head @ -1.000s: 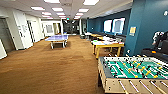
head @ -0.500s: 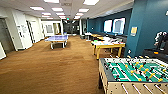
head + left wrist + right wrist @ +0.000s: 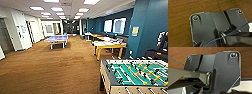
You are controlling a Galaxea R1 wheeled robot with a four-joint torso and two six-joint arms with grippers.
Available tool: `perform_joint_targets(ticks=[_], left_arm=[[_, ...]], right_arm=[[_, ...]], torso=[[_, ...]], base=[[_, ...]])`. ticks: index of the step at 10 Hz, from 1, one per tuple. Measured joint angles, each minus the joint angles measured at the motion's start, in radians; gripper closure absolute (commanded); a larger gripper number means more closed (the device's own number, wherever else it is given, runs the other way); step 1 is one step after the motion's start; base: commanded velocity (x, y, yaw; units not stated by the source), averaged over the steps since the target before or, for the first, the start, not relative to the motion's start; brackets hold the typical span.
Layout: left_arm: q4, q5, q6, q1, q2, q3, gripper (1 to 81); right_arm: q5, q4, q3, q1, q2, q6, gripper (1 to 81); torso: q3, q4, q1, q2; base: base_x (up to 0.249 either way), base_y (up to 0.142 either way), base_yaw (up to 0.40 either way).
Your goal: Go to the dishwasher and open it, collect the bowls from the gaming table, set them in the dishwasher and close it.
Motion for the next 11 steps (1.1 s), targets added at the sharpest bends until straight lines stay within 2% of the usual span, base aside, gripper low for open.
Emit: perform_joint_targets(ticks=[11], left_arm=[[0.0,0.0,0.0,0.003,0.0,0.0,1.0]], right_arm=[[0.0,0.0,0.0,-0.005,0.001,0.0,1.0]], torso=[[0.0,0.0,-0.001,0.0]], base=[[0.133,0.074,0.0]])
